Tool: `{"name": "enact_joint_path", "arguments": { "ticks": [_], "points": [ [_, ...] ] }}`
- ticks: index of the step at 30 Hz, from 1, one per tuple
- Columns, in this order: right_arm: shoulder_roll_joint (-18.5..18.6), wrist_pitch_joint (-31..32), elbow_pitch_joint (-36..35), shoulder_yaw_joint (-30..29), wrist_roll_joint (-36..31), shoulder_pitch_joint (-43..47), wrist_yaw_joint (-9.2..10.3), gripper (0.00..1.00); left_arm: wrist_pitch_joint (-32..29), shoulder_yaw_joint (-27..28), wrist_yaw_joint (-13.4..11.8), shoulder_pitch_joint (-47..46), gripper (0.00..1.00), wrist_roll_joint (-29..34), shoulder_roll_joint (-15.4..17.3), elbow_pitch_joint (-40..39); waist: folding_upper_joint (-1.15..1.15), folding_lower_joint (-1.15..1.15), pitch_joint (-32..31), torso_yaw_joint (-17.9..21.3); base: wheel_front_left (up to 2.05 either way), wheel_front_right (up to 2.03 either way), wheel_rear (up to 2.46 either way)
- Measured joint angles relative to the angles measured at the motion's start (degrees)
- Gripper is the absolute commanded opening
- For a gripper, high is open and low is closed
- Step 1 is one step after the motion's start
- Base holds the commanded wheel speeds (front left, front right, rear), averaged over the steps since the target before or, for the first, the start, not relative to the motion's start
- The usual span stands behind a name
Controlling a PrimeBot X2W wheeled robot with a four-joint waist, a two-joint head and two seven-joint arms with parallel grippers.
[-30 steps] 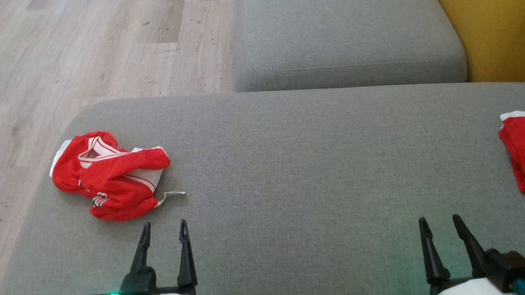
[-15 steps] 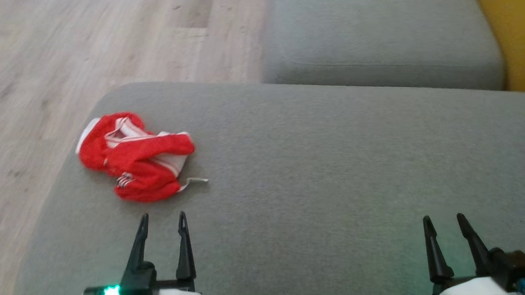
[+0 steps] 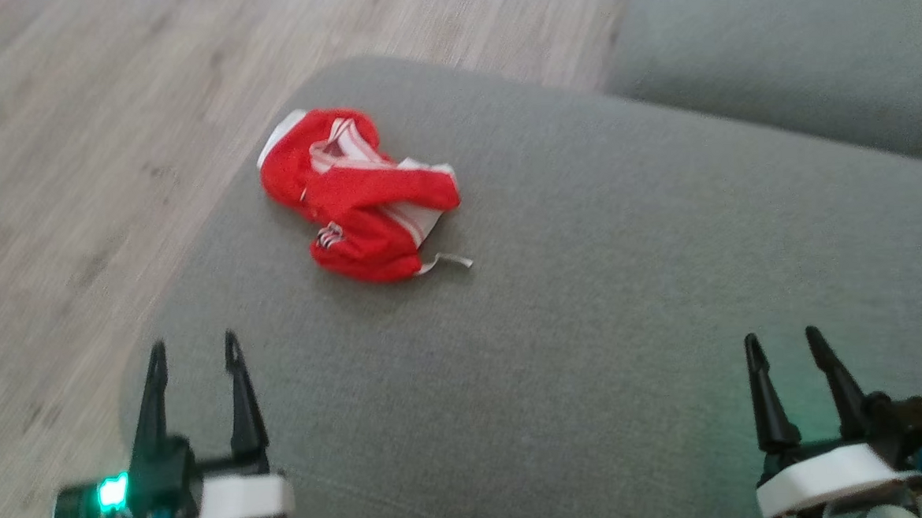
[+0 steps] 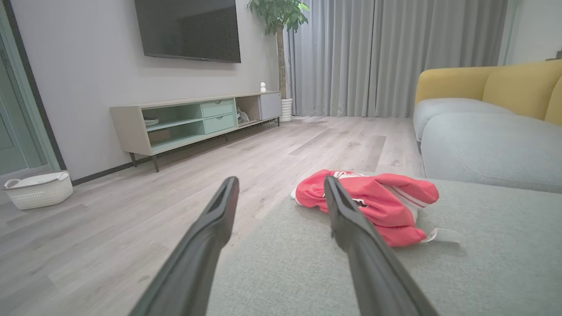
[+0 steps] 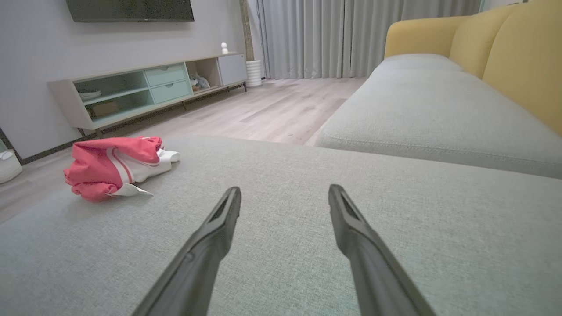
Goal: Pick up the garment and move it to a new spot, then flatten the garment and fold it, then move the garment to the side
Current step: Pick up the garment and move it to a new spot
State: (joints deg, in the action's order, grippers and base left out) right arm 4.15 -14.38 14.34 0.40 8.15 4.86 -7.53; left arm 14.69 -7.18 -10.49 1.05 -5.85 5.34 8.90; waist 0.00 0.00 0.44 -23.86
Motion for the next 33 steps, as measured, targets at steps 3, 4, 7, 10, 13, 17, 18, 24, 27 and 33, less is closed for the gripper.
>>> {"name": "enact_joint_path", "arguments": {
  "ticks": [3, 4, 7, 10, 13, 17, 18, 24, 27, 33],
  "points": [
    [1.85, 0.00, -0.05, 0.86, -0.03, -0.99, 0.00, 1.00, 0.00, -0.03, 1.54, -4.06, 1.00, 0.78, 0.82, 0.94, 0.00, -0.01, 2.67, -0.74, 0.00, 0.00, 0.00],
    [2.60, 0.00, -0.34, 1.44, -0.15, -1.37, 0.00, 1.00, 0.00, -0.05, 2.09, -6.56, 1.00, 0.87, 1.05, 1.19, 0.00, -0.01, 3.77, -0.83, 0.00, 0.00, 0.00],
    [6.11, 0.00, -0.65, 2.72, -0.15, -4.40, 0.00, 1.00, 0.01, -0.44, 4.66, -16.57, 1.00, 0.86, 1.26, 2.78, 0.00, -0.01, 7.72, -0.57, 0.00, 0.00, 0.00],
    [9.38, 0.00, -0.96, 3.07, -0.13, -8.49, 0.00, 1.00, -1.88, -2.05, 7.33, -28.02, 1.00, 0.86, 1.25, 7.94, 0.00, -0.02, 12.15, 0.23, 0.00, 0.00, 0.00],
    [12.37, 0.00, -1.21, 3.76, -0.12, -10.90, 0.00, 1.00, -8.51, -2.90, 8.98, -38.86, 1.00, 0.87, 1.23, 16.33, 0.00, -0.03, 16.57, 1.27, 0.00, 0.00, 0.00],
    [14.86, -0.01, -1.33, 4.97, -0.11, -13.93, 0.00, 1.00, -15.61, -1.60, 11.13, -51.58, 1.00, -1.78, 1.08, 31.34, 0.00, -0.02, 22.88, 3.79, 0.00, 0.00, 0.00],
    [15.17, -0.11, -1.71, 5.08, -0.05, -14.77, 0.00, 1.00, -16.37, -0.92, 11.82, -53.38, 1.00, -2.88, 0.88, 34.31, 0.00, -0.02, 23.98, 4.41, 0.00, 0.00, 0.00],
    [16.81, -0.77, -4.44, 6.06, 0.16, -18.58, 0.00, 1.00, -19.26, -0.15, 11.22, -58.35, 1.00, -3.69, 0.77, 49.32, 0.00, 0.00, 29.08, 7.88, 0.00, 0.00, 0.00],
    [16.92, -1.04, -5.31, 6.26, 0.43, -19.34, -0.01, 1.00, -17.69, 0.04, 10.98, -58.65, 0.39, -4.01, 0.73, 52.26, 0.00, 0.01, 30.48, 9.14, 0.00, 0.00, 0.00],
    [16.79, -1.15, -4.19, 6.08, 0.35, -19.75, 0.00, 1.00, -8.67, -0.46, 10.99, -60.16, 0.00, -3.48, 0.97, 55.21, 0.00, 0.00, 29.25, 9.54, 0.00, 0.00, 0.00]
  ]
}}
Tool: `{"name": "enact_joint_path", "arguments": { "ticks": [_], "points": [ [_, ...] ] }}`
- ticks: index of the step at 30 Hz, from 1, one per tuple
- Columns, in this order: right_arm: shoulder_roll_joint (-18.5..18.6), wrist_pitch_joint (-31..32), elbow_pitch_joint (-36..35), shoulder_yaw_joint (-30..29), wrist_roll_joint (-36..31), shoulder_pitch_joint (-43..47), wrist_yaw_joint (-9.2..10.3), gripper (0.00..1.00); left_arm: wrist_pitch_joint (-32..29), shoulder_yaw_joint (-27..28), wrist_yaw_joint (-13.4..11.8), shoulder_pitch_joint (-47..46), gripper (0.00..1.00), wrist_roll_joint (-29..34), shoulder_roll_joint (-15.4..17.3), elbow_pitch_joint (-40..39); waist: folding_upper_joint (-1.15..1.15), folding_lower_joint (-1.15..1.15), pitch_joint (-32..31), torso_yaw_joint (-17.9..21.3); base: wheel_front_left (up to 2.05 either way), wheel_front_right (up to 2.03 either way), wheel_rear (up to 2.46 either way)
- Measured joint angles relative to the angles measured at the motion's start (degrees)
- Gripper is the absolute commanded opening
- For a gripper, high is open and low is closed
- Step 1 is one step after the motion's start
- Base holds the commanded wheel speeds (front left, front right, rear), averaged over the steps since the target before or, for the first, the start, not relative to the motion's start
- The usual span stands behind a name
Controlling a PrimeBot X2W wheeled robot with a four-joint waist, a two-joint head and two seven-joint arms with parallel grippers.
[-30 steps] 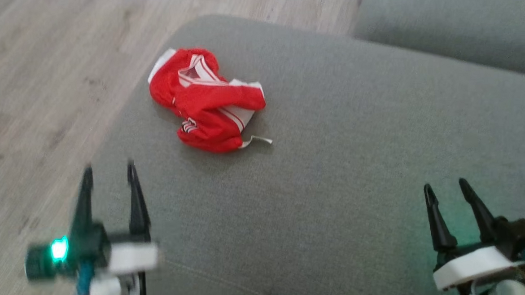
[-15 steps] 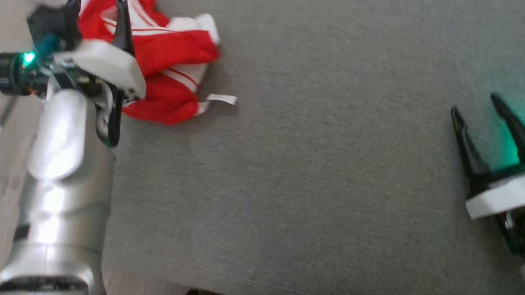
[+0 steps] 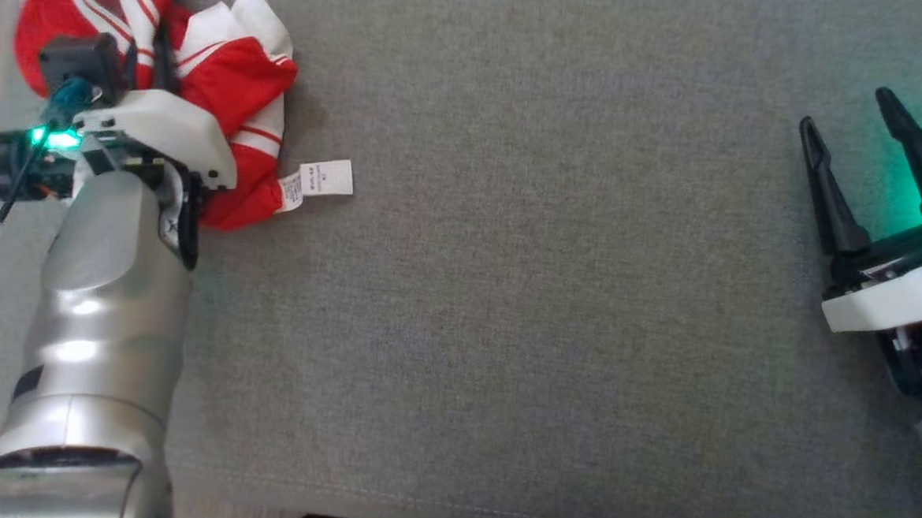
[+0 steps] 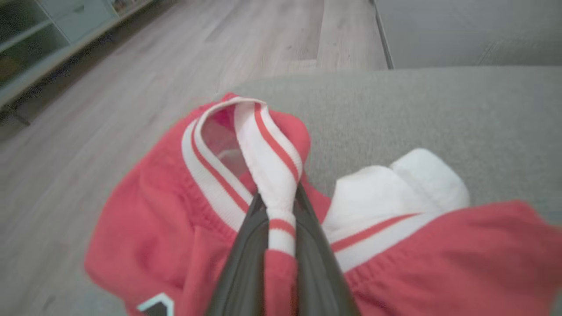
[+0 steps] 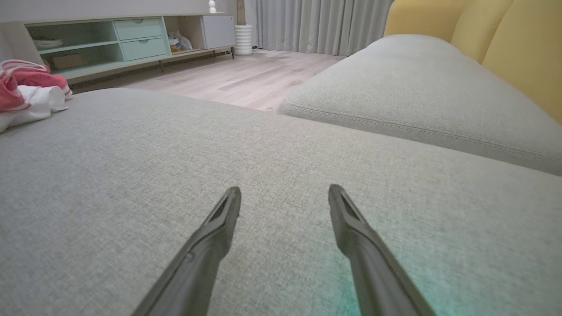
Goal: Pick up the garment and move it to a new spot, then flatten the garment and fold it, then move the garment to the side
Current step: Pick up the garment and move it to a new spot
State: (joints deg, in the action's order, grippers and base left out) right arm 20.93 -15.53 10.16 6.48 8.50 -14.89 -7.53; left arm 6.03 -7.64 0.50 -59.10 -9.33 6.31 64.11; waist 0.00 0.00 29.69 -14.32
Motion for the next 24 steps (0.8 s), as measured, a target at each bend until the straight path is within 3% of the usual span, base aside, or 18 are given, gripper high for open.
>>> {"name": "enact_joint_path", "arguments": {
  "ticks": [5, 12, 16, 24],
  "points": [
    [-2.87, 0.49, 3.04, -0.05, -0.01, 1.01, -0.01, 1.00, 5.79, -2.27, 0.11, -1.98, 0.00, 2.14, 1.32, -0.68, 0.00, 0.00, -4.81, 0.63, 0.00, 0.00, 0.00],
    [-8.23, 0.49, 2.82, -0.54, 0.00, 6.25, -0.01, 1.00, 7.92, -6.71, 4.19, -7.42, 0.00, 3.97, 0.42, -8.31, 0.00, 0.01, -13.56, 3.82, 0.00, 0.00, 0.00],
    [-10.23, 0.49, 1.87, -0.25, 0.00, 9.32, 0.00, 1.00, 8.17, -9.07, 5.36, -7.50, 0.00, 4.27, -0.04, -12.12, 0.00, 0.02, -17.51, 8.45, 0.00, 0.00, 0.00],
    [-11.80, 0.51, -0.12, 0.68, 0.00, 12.18, 0.00, 1.00, 5.64, -14.88, 6.59, -3.88, 0.00, 3.94, -1.87, -15.08, 0.00, 0.02, -22.12, 21.38, 0.00, 0.00, 0.00]
  ]
}}
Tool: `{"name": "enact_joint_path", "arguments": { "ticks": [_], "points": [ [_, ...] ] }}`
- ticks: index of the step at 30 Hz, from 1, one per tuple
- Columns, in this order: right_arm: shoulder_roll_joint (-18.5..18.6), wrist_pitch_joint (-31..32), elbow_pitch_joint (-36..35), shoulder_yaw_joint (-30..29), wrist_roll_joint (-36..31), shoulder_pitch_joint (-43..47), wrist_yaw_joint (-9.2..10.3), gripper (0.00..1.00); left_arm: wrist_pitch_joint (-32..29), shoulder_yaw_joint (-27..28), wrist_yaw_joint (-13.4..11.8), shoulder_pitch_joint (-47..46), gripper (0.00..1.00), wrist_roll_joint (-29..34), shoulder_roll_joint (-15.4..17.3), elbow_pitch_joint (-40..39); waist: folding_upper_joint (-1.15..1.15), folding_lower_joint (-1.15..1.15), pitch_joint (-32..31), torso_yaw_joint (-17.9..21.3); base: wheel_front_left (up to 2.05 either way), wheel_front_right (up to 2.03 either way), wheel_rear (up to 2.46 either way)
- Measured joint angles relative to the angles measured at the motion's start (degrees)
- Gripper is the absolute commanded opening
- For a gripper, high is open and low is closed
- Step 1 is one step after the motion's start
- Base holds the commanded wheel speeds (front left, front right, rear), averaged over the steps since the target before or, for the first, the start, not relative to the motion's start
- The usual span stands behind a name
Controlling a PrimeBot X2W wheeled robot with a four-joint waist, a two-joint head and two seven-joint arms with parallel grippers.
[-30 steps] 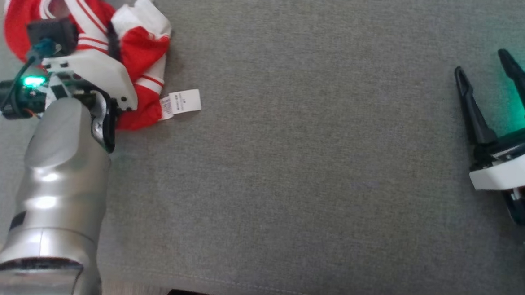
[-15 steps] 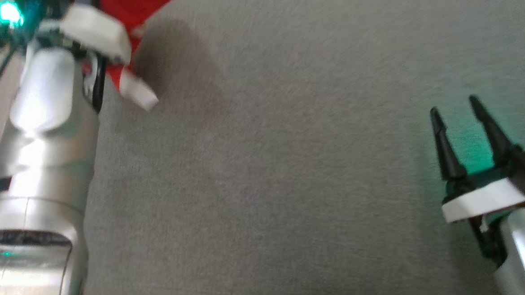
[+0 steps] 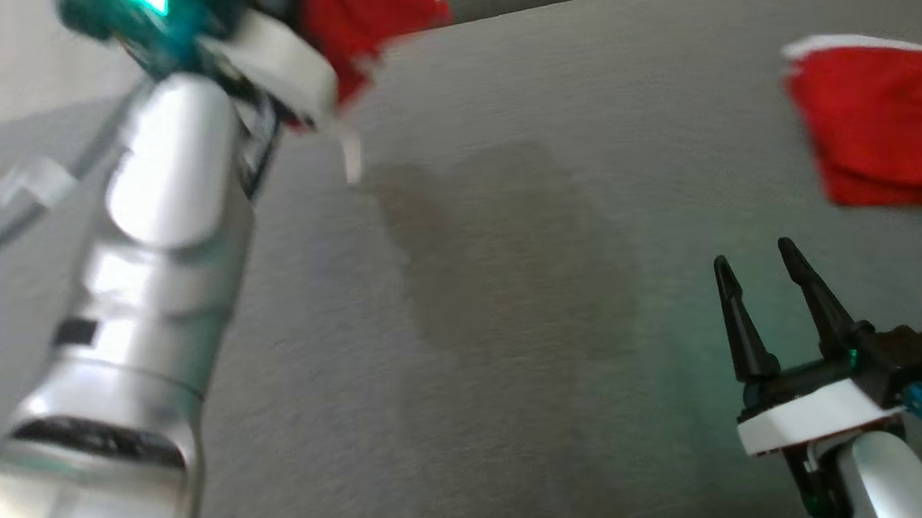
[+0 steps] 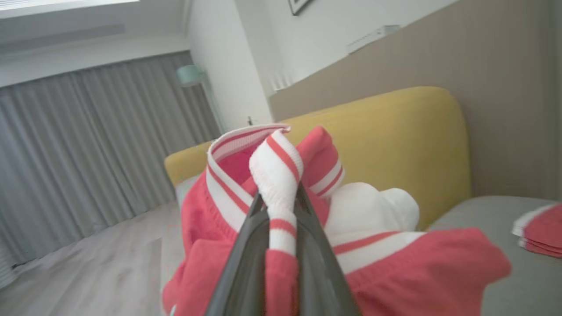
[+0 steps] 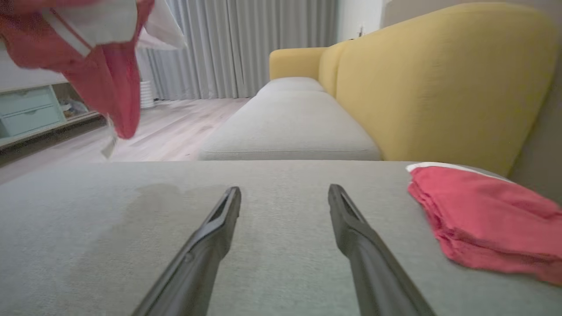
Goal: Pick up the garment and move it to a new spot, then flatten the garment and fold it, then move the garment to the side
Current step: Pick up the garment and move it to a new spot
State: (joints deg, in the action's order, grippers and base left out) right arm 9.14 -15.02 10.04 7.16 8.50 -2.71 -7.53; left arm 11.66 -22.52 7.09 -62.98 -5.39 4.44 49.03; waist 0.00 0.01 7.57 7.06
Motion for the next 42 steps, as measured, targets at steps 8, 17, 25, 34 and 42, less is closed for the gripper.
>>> {"name": "enact_joint_path", "arguments": {
  "ticks": [8, 17, 25, 34, 42],
  "points": [
    [-2.78, 0.00, -0.40, 2.98, 0.64, -0.15, 0.00, 1.00, 0.81, -8.46, 0.49, 12.04, 0.00, -1.77, -1.10, 3.03, 0.00, -0.01, 0.54, 12.55, 0.00, 0.00, 0.00],
    [-4.77, 0.01, -0.07, 3.33, 1.59, -0.14, 0.00, 1.00, 2.63, -7.47, -3.34, 26.27, 1.00, -5.38, -0.33, -1.90, 0.00, -0.03, 3.92, 17.84, 0.00, 0.00, 0.00],
    [-4.68, 0.15, 0.53, -1.55, 0.96, 4.70, 0.00, 1.00, 2.87, -1.59, -10.80, 45.88, 1.00, -5.39, -1.33, -23.95, 0.00, -0.01, 0.88, 11.34, 0.00, 0.00, 0.00],
    [-4.95, 0.18, 1.01, -7.22, -0.31, 9.59, 0.00, 1.00, 2.87, 2.77, -13.32, 60.29, 1.00, -5.92, -1.34, -35.50, 0.00, -0.01, -4.89, -2.04, 0.00, 0.00, 0.00],
    [-6.45, 0.19, 0.54, -8.66, 0.01, 11.67, 0.00, 1.00, 2.88, 5.41, -13.60, 67.44, 1.00, -4.23, -1.35, -42.95, 0.00, 0.00, -9.30, -13.37, 0.00, 0.00, 0.00]
  ]
}}
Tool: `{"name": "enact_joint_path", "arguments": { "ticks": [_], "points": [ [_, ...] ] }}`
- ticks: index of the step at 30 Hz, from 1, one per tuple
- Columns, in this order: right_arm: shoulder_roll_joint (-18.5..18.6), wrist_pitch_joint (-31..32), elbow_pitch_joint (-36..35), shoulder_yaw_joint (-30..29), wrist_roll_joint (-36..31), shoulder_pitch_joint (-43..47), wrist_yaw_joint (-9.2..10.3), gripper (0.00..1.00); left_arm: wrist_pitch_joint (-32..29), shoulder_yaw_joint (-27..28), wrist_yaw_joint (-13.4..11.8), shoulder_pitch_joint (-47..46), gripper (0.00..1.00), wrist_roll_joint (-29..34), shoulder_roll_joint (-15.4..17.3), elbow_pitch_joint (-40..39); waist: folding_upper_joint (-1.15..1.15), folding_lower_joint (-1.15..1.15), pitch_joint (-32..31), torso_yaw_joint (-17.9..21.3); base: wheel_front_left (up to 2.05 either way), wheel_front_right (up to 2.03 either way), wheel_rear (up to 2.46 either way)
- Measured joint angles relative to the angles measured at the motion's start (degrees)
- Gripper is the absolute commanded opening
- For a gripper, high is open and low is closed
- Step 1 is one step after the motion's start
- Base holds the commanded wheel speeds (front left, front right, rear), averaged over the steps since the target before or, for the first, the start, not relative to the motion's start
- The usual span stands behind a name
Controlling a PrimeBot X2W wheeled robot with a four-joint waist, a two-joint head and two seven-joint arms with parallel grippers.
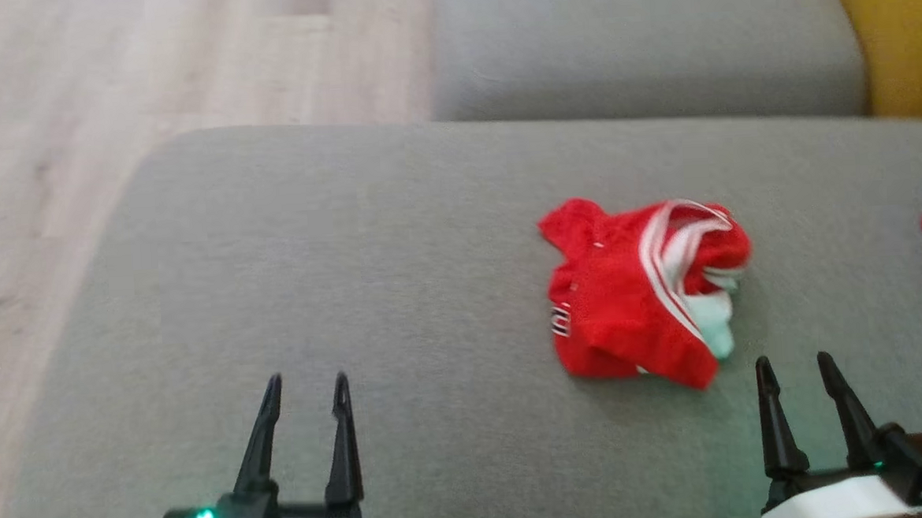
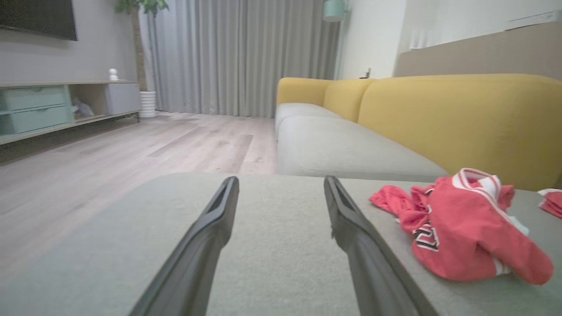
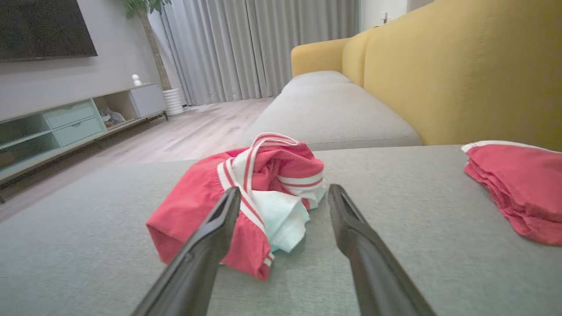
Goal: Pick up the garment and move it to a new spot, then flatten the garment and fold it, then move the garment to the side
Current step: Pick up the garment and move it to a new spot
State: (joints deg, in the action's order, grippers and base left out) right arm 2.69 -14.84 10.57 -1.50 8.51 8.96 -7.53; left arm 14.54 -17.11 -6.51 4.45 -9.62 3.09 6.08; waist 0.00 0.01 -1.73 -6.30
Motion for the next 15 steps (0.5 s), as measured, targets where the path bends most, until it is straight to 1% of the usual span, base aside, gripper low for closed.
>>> {"name": "enact_joint_path", "arguments": {
  "ticks": [3, 6, 15],
  "points": [
    [-0.12, 0.00, 0.02, 0.40, 0.00, 0.31, 0.00, 1.00, 0.00, 0.46, 0.04, 1.84, 1.00, 1.41, 0.07, -0.02, 0.00, 0.00, -1.42, -2.40, 0.00, 0.00, 0.00],
    [-0.13, 0.00, 0.01, 0.67, 0.08, 0.48, 0.00, 1.00, 0.00, 0.46, 0.53, 1.95, 1.00, 2.35, 0.07, -0.04, 0.00, 0.00, -2.49, -3.51, 0.00, 0.00, 0.00],
    [-0.21, 0.04, 0.12, 0.97, 1.23, 2.55, 0.00, 1.00, 0.00, 0.47, 0.98, 1.89, 1.00, 3.24, 0.05, -0.02, 0.00, -0.01, -2.70, -2.51, 0.00, 0.00, 0.00]
  ]
}}
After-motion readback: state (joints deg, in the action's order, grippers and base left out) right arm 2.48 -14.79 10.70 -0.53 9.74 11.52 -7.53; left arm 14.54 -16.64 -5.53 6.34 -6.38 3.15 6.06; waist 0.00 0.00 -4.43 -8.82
